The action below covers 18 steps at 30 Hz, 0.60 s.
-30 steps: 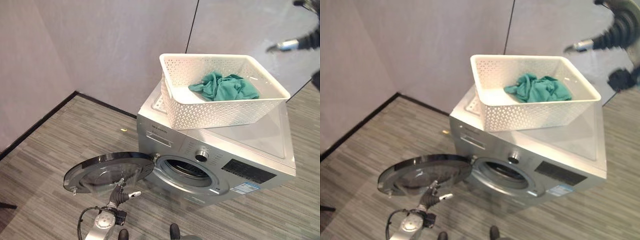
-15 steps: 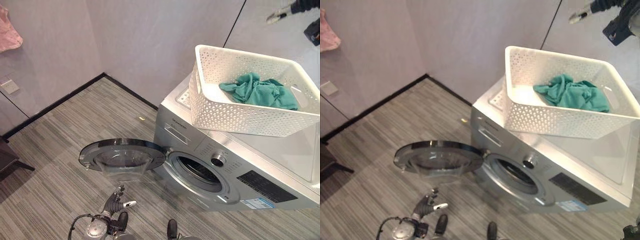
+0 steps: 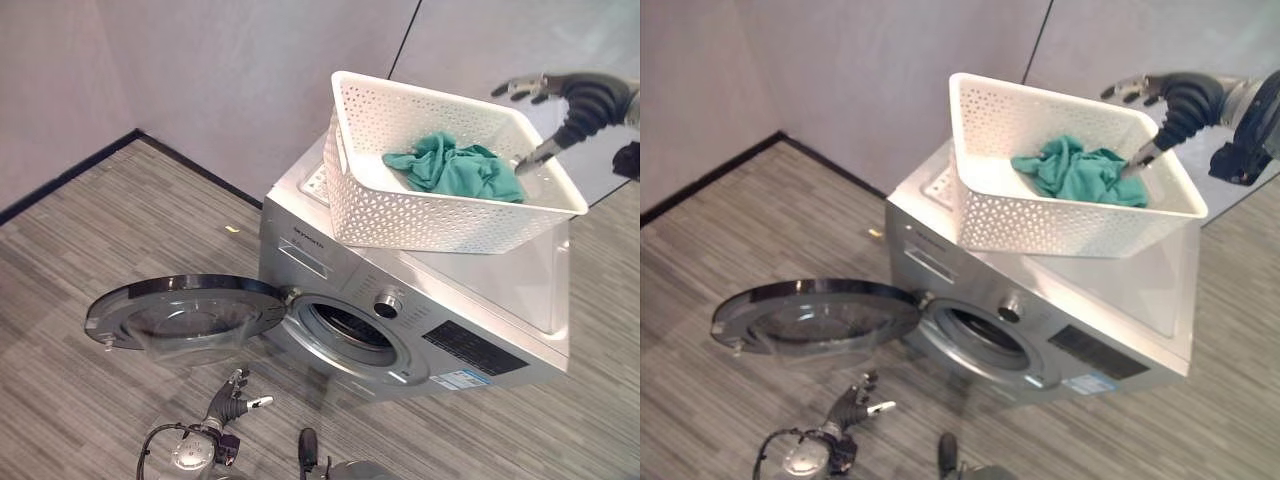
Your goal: Grab the laundry basket,head to the washer,open it,put in the laundry and shut it.
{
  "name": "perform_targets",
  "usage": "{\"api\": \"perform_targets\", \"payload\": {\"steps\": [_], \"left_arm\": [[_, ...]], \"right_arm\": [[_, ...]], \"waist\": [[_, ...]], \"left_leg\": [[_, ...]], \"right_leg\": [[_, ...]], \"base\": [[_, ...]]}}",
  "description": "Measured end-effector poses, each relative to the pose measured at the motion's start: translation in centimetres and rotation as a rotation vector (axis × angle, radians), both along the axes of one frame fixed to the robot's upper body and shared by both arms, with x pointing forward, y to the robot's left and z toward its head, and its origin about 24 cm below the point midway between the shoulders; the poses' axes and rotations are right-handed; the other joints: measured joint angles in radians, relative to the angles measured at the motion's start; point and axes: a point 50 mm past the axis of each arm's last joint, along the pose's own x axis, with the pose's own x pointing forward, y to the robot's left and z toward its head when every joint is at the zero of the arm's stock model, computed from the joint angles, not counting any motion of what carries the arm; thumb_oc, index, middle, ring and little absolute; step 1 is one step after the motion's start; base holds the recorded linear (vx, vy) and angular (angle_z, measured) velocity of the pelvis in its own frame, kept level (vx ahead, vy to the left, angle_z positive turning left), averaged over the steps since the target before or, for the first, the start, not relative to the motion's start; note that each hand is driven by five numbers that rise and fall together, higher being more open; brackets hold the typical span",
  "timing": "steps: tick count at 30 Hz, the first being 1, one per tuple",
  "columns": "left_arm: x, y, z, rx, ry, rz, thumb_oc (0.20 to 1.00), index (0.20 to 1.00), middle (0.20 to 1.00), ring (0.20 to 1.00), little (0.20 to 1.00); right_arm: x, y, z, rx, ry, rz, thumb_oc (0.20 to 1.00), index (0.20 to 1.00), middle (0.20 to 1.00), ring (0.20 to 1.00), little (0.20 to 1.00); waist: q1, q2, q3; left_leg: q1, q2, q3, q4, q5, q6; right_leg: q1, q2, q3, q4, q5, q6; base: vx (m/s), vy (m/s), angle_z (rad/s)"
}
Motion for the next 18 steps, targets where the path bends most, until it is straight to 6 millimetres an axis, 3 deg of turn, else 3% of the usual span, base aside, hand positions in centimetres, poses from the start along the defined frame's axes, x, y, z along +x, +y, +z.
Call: {"api": "perform_targets", "payload": {"steps": [2,5,6,7,8,9,10,13,14,16,17,18], "left_arm": [[0.0,-0.1,0.0,-0.005,0.001,-0.002,1.000,1.000,1.000,1.000,1.000],[-0.3,-0.4,-0.1,-0.016,0.005,0.000,1.000,1.000,1.000,1.000,1.000],[-0.9,-0.5,0.2,-0.026,-0.005,-0.004,1.000,1.000,1.000,1.000,1.000],[-0.9,-0.5,0.2,-0.026,-0.005,-0.004,1.000,1.000,1.000,1.000,1.000],[-0.6,-0.5,0.5,-0.026,-0.021,-0.010,1.000,1.000,1.000,1.000,1.000],[-0.8,-0.5,0.3,-0.026,-0.009,-0.017,1.000,1.000,1.000,1.000,1.000],[-1.4,-0.4,-0.1,-0.028,0.016,-0.013,1.000,1.000,1.000,1.000,1.000],[-0.6,0.4,0.4,-0.037,-0.014,0.033,1.000,1.000,1.000,1.000,1.000],[-0.4,0.8,0.6,-0.032,-0.019,0.038,1.000,1.000,1.000,1.000,1.000],[-0.5,1.0,0.6,-0.047,-0.016,0.059,1.000,1.000,1.000,1.000,1.000],[-0.4,0.9,0.6,-0.057,-0.016,0.062,1.000,1.000,1.000,1.000,1.000],[-0.5,0.9,0.5,-0.056,-0.013,0.062,1.000,1.000,1.000,1.000,1.000]], "right_arm": [[0.4,0.3,-1.1,-0.003,0.045,0.011,1.000,1.000,1.000,1.000,1.000],[1.2,1.5,-2.9,-0.006,0.107,0.050,1.000,1.000,1.000,1.000,1.000],[1.7,3.1,-5.3,0.001,0.182,0.107,1.000,1.000,1.000,1.000,1.000],[1.7,3.1,-5.3,0.001,0.182,0.107,1.000,1.000,1.000,1.000,1.000],[1.7,3.7,-7.0,0.000,0.241,0.135,1.000,1.000,1.000,1.000,1.000],[1.9,3.8,-6.0,0.024,0.200,0.137,1.000,1.000,1.000,1.000,1.000],[2.1,3.3,-5.3,0.051,0.169,0.111,1.000,1.000,1.000,1.000,1.000],[2.6,1.9,-5.9,0.092,0.167,0.048,1.000,1.000,1.000,1.000,1.000],[3.7,1.9,-6.8,0.122,0.170,0.020,1.000,1.000,1.000,1.000,1.000],[5.0,1.8,-6.2,0.184,0.115,-0.016,1.000,1.000,1.000,1.000,1.000],[5.2,1.0,-4.7,0.216,0.049,-0.055,1.000,1.000,1.000,1.000,1.000],[5.3,0.7,-4.4,0.221,0.035,-0.070,1.000,1.000,1.000,1.000,1.000]], "waist": [[0.007,0.009,0.006],[0.044,0.049,0.025],[0.069,0.065,0.020],[0.069,0.065,0.020],[0.077,0.057,0.017],[0.086,0.052,0.017],[0.098,0.077,0.012],[0.095,0.088,0.012],[0.097,0.087,0.012],[0.103,0.103,0.018],[0.123,0.123,0.029],[0.131,0.126,0.032]], "left_leg": [[-0.001,0.001,0.000,0.000,0.001,-0.002],[-0.013,0.007,0.000,-0.005,-0.011,0.011],[-0.039,0.008,0.008,-0.006,-0.052,0.038],[-0.039,0.008,0.008,-0.006,-0.052,0.038],[-0.048,0.012,0.030,0.005,-0.084,0.038],[-0.073,-0.009,0.030,0.081,-0.078,0.034],[-0.048,-0.002,0.039,0.138,-0.066,0.029],[-0.023,0.004,0.041,0.068,-0.035,-0.005],[-0.024,0.004,0.041,0.064,-0.035,-0.005],[-0.038,0.007,0.024,0.052,-0.031,-0.013],[-0.059,0.016,0.007,0.021,-0.021,-0.017],[-0.063,0.018,-0.002,0.004,-0.012,-0.005]], "right_leg": [[-0.001,0.006,0.001,0.000,-0.002,0.003],[-0.021,0.012,0.002,0.032,-0.007,-0.003],[-0.063,0.007,-0.006,0.069,-0.020,-0.012],[-0.063,0.007,-0.006,0.069,-0.020,-0.012],[-0.083,-0.018,-0.021,0.069,-0.010,-0.031],[-0.099,-0.041,-0.023,0.067,-0.002,-0.028],[-0.106,-0.041,-0.023,0.083,-0.010,-0.021],[-0.108,-0.037,-0.045,0.099,-0.019,-0.009],[-0.109,-0.035,-0.055,0.111,-0.028,0.001],[-0.125,-0.031,-0.058,0.125,-0.044,0.008],[-0.160,-0.022,-0.054,0.147,-0.048,0.002],[-0.168,-0.019,-0.054,0.154,-0.049,0.002]], "base": [[0.00,0.000,0.00],[-0.03,-0.006,0.00],[-0.05,-0.005,0.04],[-0.04,-0.004,0.15],[-0.01,0.008,0.17],[-0.02,0.003,0.19],[-0.01,0.002,0.27],[-0.01,-0.009,0.30],[-0.01,-0.019,0.25],[0.00,-0.009,0.28],[0.02,-0.002,0.32],[0.03,-0.005,0.35]]}}
